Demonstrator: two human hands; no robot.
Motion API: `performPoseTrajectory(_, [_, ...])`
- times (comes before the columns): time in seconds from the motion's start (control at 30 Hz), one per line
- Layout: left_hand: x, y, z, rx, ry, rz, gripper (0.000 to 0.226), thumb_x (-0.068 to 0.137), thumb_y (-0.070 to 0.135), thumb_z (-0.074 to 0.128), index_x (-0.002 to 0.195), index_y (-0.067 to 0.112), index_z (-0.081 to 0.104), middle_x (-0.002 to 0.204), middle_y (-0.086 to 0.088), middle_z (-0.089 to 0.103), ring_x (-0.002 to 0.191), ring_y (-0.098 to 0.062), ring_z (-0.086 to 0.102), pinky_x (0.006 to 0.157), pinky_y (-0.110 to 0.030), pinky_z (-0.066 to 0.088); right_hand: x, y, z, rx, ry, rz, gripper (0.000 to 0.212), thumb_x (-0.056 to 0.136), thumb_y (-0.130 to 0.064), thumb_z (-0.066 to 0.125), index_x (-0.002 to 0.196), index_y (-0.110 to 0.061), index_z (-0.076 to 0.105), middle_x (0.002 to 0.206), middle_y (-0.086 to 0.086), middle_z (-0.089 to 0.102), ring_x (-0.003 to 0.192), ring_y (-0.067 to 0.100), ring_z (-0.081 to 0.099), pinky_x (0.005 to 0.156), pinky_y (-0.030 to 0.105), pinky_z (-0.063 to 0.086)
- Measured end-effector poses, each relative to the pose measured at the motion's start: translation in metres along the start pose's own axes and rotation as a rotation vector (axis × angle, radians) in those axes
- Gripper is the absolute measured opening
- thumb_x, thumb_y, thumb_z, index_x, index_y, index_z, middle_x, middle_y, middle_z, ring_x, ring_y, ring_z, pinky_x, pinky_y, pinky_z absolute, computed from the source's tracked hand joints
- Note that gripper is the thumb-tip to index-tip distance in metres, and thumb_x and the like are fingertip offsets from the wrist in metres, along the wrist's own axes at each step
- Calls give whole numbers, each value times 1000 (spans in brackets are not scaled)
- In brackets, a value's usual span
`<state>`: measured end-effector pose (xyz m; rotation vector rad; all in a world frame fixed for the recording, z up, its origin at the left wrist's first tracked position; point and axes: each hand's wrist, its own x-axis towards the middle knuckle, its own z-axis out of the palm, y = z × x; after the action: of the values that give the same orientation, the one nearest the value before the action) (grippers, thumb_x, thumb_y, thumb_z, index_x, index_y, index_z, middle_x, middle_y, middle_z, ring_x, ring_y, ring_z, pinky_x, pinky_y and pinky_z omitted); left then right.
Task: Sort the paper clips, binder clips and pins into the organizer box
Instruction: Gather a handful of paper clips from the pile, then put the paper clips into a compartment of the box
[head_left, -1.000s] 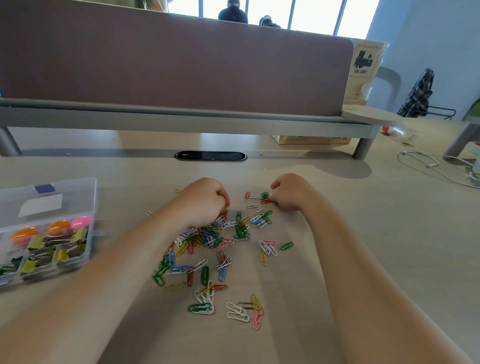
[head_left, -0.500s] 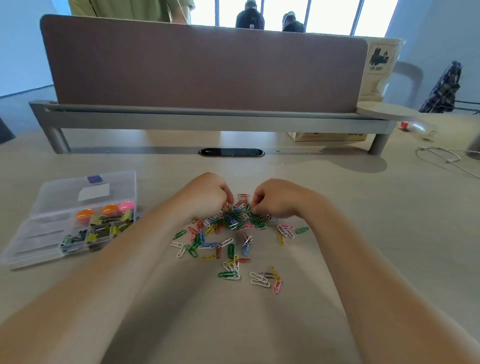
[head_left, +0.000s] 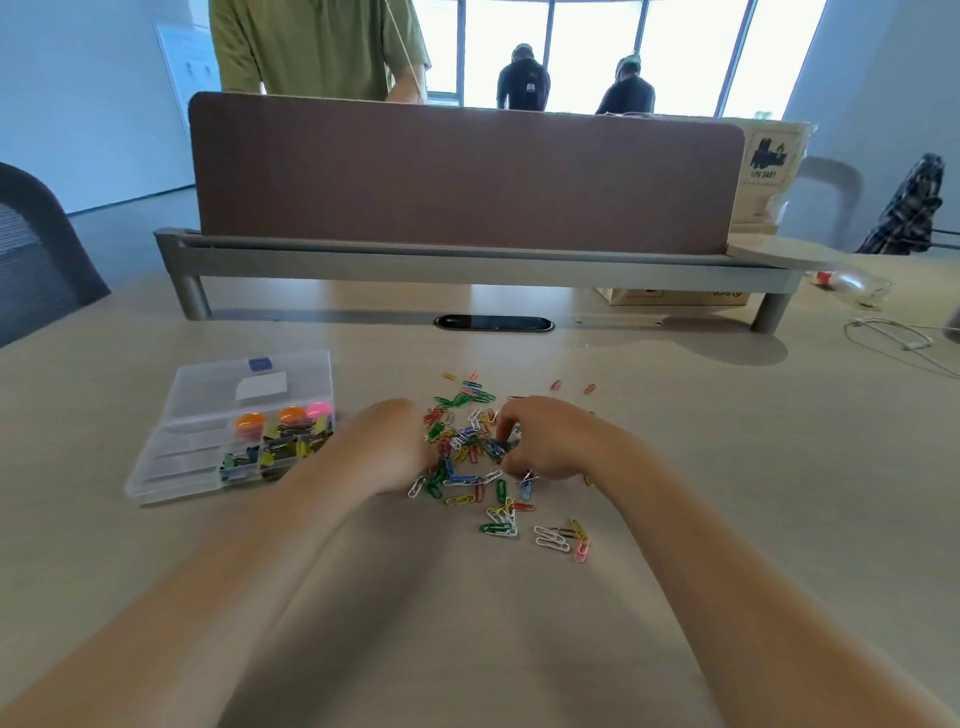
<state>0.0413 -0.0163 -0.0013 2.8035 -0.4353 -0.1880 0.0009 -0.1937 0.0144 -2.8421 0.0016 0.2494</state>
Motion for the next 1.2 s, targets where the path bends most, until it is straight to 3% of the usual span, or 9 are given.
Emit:
performPoseTrajectory(0.2, [-8,0,7,-103,-52,42,15,89,22,63,96,10,70,94,-6,68,80,-20,62,73,-32,51,-3,-5,4,-16,33,-20,12,87,-16,69,98,-12,66,95,0,60,83,17,54,57,23,37])
performPoseTrajectory(0.33, [-16,-2,2,-189,4,43,16,93,12,51,95,14,67,95,-4,60,86,-19,58,84,-38,51,-3,-10,4,27,79,-39,8,89,-23,69,88,-15,68,90,0,65,80,16,58,59,24,39])
performPoseTrajectory(0.43, [-25,-7,-10,-247,16,69,26,95,7,40,100,15,63,99,-5,55,81,-18,53,76,-38,50,-4,-18,0,39,77,-43,13,89,-25,69,90,-12,72,90,4,69,78,15,60,61,24,43])
performPoseTrajectory(0.53, [-31,-20,-22,-257,32,58,32,95,5,40,117,14,60,116,-2,57,90,-17,55,68,-28,42,-3,-33,-4,73,112,-50,20,94,-24,61,93,-5,69,96,10,68,80,18,60,67,30,48])
performPoseTrajectory(0.63, [-34,-38,-34,-271,63,45,17,91,8,52,104,18,60,105,-4,62,90,-18,57,62,-26,42,1,-56,-7,160,131,-63,24,95,-18,55,97,2,69,100,18,69,78,20,58,74,37,51])
performPoseTrajectory(0.8, [-40,-69,-64,-307,87,41,12,87,8,61,81,17,67,74,1,66,65,-13,58,57,-25,42,17,-97,-2,344,-6,-85,20,94,-7,54,101,-1,71,84,7,66,72,18,58,69,33,51])
performPoseTrajectory(1.0, [-32,-113,-93,-290,86,-90,11,91,1,57,91,9,65,84,-5,65,64,-12,54,51,-19,40,57,-147,11,401,-45,-112,21,88,-4,57,103,3,71,96,20,70,74,22,58,71,36,53])
performPoseTrajectory(1.13, [-20,-129,-95,-165,82,-115,14,91,3,60,102,7,67,86,-1,61,68,-10,51,57,-19,40,85,-175,18,272,-19,-165,25,87,-5,57,108,2,70,112,20,69,91,30,67,89,42,56])
performPoseTrajectory(1.2, [-11,-134,-90,-83,76,-113,18,92,7,60,107,7,70,97,-3,65,78,-13,56,73,-21,45,97,-185,21,175,0,-182,25,89,-2,55,109,2,70,116,21,66,93,28,66,92,44,56])
